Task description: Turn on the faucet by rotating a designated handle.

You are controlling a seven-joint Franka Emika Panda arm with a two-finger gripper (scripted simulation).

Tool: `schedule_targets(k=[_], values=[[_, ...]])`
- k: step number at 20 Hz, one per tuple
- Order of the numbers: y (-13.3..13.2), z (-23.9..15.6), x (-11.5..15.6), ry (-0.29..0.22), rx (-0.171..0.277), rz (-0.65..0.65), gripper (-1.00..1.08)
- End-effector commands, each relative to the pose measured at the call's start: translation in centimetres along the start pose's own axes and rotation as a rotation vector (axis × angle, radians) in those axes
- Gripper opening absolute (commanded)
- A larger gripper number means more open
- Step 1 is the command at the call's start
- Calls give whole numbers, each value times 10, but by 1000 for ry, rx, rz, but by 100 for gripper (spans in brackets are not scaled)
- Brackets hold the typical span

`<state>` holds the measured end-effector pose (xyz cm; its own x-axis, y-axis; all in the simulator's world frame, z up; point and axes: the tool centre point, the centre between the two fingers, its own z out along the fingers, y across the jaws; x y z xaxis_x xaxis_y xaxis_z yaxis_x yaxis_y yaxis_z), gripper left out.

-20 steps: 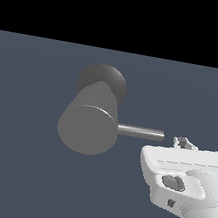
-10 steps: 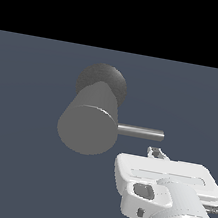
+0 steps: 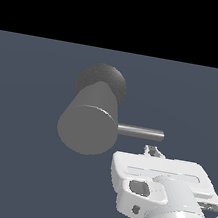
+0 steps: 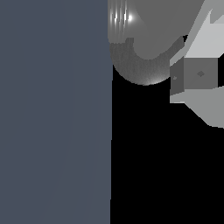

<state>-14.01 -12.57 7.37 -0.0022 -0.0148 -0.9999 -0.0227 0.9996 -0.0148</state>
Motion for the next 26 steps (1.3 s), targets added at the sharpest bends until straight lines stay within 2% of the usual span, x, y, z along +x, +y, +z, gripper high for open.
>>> schedule_targets(k=[1,7,8,26], values=[[4,2,-2,-2,-4,7,-100],[6,3,-3,-3,-6,11,-100],[-1,3,-3,-3,3,-3,-100],[-1,3,-61,-3,-6,10,-100]])
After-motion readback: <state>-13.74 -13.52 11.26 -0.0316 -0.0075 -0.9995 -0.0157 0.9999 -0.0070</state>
